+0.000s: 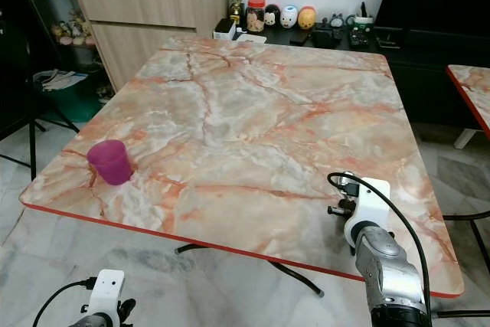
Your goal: Setting the table
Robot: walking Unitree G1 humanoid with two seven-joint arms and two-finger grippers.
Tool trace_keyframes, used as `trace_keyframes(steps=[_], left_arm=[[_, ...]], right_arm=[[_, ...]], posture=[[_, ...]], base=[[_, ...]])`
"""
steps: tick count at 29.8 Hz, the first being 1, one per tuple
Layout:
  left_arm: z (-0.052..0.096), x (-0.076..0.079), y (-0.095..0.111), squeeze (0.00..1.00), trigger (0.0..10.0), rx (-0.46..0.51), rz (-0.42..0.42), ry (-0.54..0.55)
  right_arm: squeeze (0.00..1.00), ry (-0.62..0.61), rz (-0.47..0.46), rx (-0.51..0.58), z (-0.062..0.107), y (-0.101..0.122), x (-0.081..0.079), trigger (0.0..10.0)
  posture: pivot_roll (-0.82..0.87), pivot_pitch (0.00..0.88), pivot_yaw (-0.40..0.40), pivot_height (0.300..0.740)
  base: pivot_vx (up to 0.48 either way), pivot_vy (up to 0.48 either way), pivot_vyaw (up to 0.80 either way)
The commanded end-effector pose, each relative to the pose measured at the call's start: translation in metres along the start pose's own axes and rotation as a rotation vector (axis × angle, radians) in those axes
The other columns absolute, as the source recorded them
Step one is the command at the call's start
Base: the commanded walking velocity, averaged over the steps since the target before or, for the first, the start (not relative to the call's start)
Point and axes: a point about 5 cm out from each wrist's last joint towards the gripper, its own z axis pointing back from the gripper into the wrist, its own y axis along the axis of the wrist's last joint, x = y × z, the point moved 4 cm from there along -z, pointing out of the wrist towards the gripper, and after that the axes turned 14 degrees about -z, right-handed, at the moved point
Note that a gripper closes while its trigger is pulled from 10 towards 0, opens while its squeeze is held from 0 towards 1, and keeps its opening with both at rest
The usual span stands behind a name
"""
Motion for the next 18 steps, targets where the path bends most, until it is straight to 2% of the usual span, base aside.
trace_keyframes(steps=[1,8,12,13,14,15,18], left_arm=[[0.000,0.001,-0.002,0.00,10.0,-0.013,-0.021,-0.006],[0.000,0.001,-0.002,0.00,10.0,-0.011,-0.023,-0.006],[0.000,0.000,-0.002,0.00,10.0,-0.012,-0.023,0.002],[0.000,-0.001,-0.003,0.00,10.0,-0.013,-0.020,0.006],[0.000,-0.001,-0.003,0.00,10.0,-0.014,-0.018,0.009],[0.000,-0.001,-0.003,0.00,10.0,-0.015,-0.014,0.012],[0.001,-0.002,-0.004,0.00,10.0,-0.018,-0.003,0.019]], right_arm=[[0.00,-0.018,0.000,-0.019,-0.002,-0.004,0.002,0.0],[0.00,0.002,0.006,0.023,-0.002,0.001,-0.006,0.0],[0.00,-0.007,0.042,0.099,0.000,0.013,-0.008,0.0],[0.00,-0.004,0.063,0.131,0.001,0.018,-0.011,3.6],[0.00,-0.001,0.078,0.154,0.002,0.021,-0.013,3.6],[0.00,0.016,0.095,0.213,0.005,0.029,-0.018,10.0],[0.00,0.041,0.120,0.299,0.014,0.037,-0.028,10.0]], posture=[[0.00,0.000,-0.014,0.740],[0.00,0.000,-0.014,0.740],[0.00,0.000,-0.015,0.740],[0.00,0.000,-0.014,0.740],[0.00,0.000,-0.014,0.740],[0.00,0.000,-0.014,0.740],[0.00,0.000,-0.016,0.740]], base=[[0.000,0.000,0.00],[0.000,0.000,0.00],[0.000,0.000,0.00],[0.000,0.000,0.00],[0.000,0.000,0.00],[0.000,0.000,0.00],[0.000,0.000,0.00]])
